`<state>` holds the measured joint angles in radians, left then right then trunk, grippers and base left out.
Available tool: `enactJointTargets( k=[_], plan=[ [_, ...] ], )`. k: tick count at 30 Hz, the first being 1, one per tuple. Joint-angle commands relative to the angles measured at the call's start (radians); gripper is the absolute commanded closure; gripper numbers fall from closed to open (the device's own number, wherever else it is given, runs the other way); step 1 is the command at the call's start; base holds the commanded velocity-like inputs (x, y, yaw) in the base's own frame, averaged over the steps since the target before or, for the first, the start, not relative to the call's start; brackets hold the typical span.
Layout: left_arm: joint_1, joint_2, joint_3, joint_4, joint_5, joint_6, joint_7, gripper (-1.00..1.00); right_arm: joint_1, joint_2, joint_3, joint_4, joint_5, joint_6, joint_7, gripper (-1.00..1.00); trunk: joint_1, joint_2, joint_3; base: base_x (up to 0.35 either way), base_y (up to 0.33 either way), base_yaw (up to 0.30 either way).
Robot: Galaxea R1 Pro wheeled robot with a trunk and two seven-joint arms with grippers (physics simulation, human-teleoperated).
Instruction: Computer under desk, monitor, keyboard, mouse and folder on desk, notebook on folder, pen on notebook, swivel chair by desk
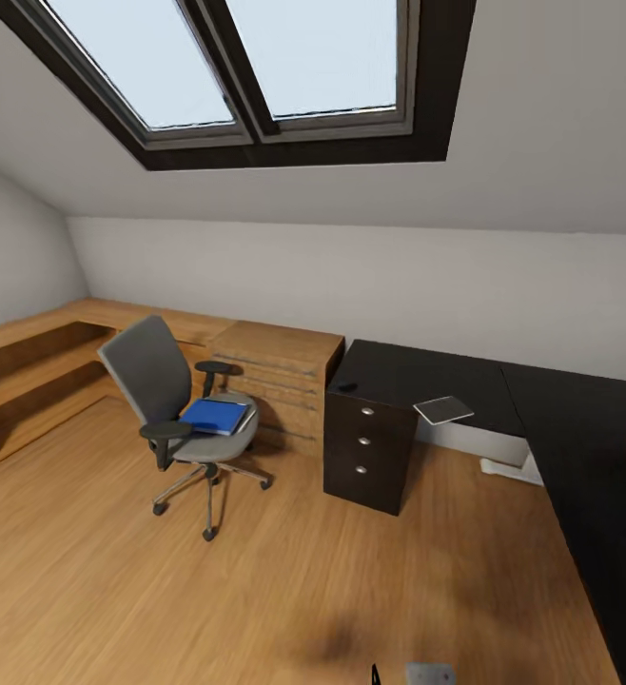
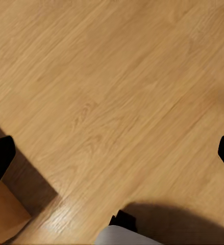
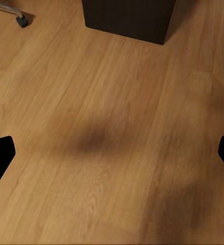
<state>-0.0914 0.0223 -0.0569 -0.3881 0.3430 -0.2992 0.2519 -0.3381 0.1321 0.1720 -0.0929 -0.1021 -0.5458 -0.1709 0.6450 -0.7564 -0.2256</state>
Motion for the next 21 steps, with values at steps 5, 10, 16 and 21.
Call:
enactJointTargets(
  k=[5, 10, 16, 21],
  plan=[
    [-0.001, 0.000, -0.007, 0.000, 0.005, -0.003, 0.005, -1.00, -0.001, 0.001, 0.008, 0.001, -0.017, -0.004, -0.005, -1.00, 0.001, -0.001, -0.001, 0.331, 0.000, 0.000],
    [-0.001, -0.004, -0.009, 0.001, 0.004, -0.003, 0.004, -1.00, -0.001, 0.001, 0.008, 0.001, -0.020, -0.015, -0.005, -1.00, 0.001, -0.001, -0.001, 0.331, 0.000, 0.000],
    [-0.001, -0.016, -0.010, -0.062, 0.005, -0.002, 0.002, -1.00, -0.001, 0.004, 0.008, -0.002, -0.021, -0.089, -0.009, -1.00, 0.001, -0.001, -0.001, 0.331, 0.000, 0.000],
    [-0.001, -0.027, -0.009, -0.310, 0.004, 0.056, 0.005, -1.00, -0.001, 0.005, 0.008, -0.065, -0.019, -0.113, -0.054, -1.00, 0.001, -0.001, -0.001, 0.331, 0.000, 0.000]
  ],
)
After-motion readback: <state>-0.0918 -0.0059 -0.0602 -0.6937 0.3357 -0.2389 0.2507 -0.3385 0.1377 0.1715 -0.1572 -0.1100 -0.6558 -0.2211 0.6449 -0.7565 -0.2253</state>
